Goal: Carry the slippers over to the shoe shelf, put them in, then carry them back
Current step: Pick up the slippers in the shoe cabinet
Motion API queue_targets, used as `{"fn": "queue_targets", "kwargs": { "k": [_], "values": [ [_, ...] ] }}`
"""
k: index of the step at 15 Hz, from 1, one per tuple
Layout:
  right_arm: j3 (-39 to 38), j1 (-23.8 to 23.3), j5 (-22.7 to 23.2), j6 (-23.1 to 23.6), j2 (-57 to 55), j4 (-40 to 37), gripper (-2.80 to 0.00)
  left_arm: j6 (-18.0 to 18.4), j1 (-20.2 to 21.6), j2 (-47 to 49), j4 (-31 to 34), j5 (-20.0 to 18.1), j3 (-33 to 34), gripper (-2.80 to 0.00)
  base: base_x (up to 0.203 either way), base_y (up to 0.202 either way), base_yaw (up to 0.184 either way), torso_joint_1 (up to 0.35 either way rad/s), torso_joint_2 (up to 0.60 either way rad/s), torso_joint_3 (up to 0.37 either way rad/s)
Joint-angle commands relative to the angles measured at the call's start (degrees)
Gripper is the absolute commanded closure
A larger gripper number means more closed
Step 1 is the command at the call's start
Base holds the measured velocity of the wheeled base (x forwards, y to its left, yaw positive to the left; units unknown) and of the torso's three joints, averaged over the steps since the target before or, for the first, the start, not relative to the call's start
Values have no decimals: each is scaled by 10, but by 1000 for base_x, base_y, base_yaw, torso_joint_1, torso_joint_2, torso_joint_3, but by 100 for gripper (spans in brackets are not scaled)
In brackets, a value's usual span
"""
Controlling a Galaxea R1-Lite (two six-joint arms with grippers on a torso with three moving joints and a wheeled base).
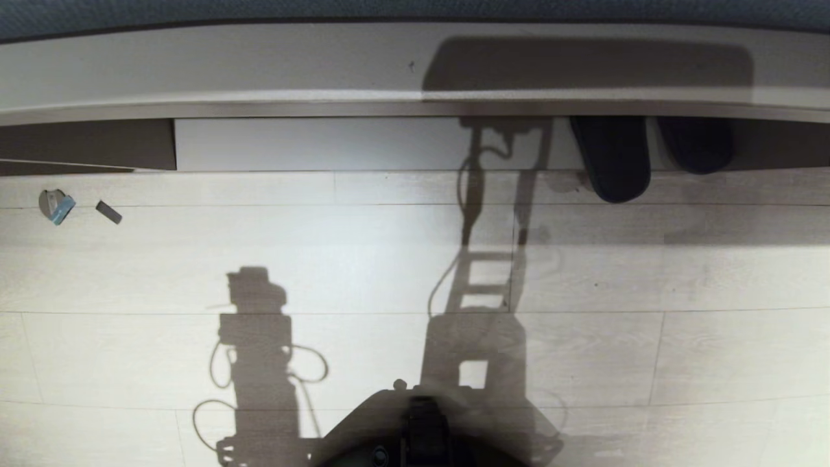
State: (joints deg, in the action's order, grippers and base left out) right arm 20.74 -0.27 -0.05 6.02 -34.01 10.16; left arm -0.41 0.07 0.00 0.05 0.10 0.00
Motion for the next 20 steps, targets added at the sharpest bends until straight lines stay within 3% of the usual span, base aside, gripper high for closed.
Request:
{"fn": "queue_targets", "kwargs": {
  "k": [1,2,6,9,12,20],
  "values": [
    [28,0,0,12,-176,62,0,0,0,0,0,0,0,0,0,0,0,0,0,0],
    [39,0,1,20,-240,112,-280,0,0,0,0,0,0,0,0,0,0,0,0,0],
    [67,1,16,50,-452,378,-280,0,0,0,0,0,0,0,0,0,0,0,0,0],
    [96,0,53,69,-558,573,-280,0,0,0,0,0,0,0,0,0,0,0,0,0],
    [172,1,69,85,-621,687,-280,-1,0,0,0,0,0,0,0,0,0,0,0,0],
    [302,-7,90,82,-696,711,-280,-2,0,0,0,1,0,0,0,0,0,0,0,0]
  ]
}}
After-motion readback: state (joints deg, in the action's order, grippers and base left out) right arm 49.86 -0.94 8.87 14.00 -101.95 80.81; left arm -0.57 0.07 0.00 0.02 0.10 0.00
